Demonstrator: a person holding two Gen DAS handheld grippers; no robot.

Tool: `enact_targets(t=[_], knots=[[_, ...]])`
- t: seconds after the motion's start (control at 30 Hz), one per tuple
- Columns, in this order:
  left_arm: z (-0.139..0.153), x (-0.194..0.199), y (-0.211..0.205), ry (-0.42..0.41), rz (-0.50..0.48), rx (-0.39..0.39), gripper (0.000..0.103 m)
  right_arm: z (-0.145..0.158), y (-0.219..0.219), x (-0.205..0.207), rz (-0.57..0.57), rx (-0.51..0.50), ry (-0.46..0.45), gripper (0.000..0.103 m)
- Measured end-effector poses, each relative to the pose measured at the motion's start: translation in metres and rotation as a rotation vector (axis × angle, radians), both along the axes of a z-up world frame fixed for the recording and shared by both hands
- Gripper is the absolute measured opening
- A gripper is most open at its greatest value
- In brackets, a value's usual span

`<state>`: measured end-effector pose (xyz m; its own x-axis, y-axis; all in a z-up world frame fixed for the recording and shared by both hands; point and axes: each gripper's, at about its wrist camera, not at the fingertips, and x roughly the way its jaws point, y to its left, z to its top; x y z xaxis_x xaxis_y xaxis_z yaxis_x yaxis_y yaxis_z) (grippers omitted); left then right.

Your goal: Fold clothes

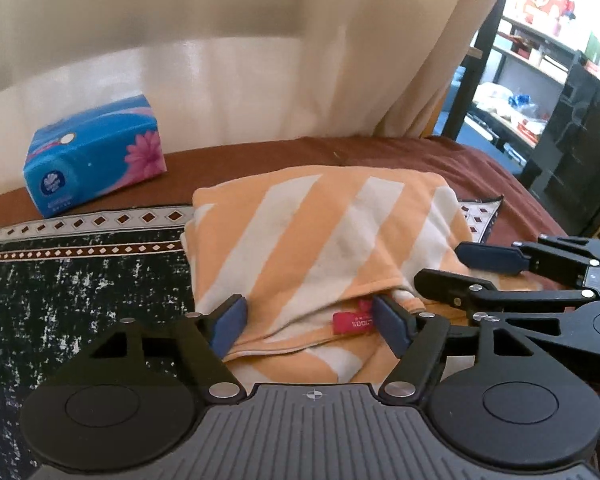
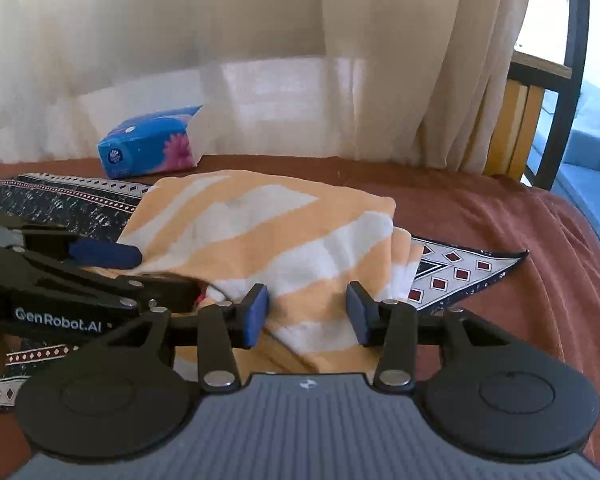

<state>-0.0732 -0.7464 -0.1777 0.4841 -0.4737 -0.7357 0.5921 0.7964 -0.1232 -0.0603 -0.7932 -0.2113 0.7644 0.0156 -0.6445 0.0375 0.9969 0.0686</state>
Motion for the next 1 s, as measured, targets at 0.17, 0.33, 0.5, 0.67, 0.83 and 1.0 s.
enact_targets(t=[0.17, 0.33, 0.5, 0.67, 0.83, 1.0], knots=[[0.017, -0.003, 0.005, 0.059, 0.043, 0.005, 0.081, 0.011, -0.005, 0.004, 0.013, 0.021, 0.032, 0.051], [0.046, -0.021, 0.014, 0.089, 0.088, 0.056, 0.084, 0.051, -0.015, -0.024, -0.025, 0.129, -0.012, 0.055], [0.081, -0.045, 0.026, 0.101, 0.122, 0.056, 0.098, 0.088, -0.015, -0.054, -0.040, 0.161, -0.053, 0.078], [0.094, -0.058, 0.028, 0.092, 0.154, 0.087, 0.103, 0.109, -0.011, -0.070, -0.028, 0.192, -0.004, 0.103], [0.112, -0.077, 0.033, 0.010, 0.157, 0.058, 0.103, 0.113, -0.005, -0.085, -0.048, 0.144, 0.008, 0.103], [0.122, -0.086, 0.033, -0.011, 0.168, 0.046, 0.103, 0.112, -0.006, -0.092, -0.065, 0.130, 0.020, 0.103]])
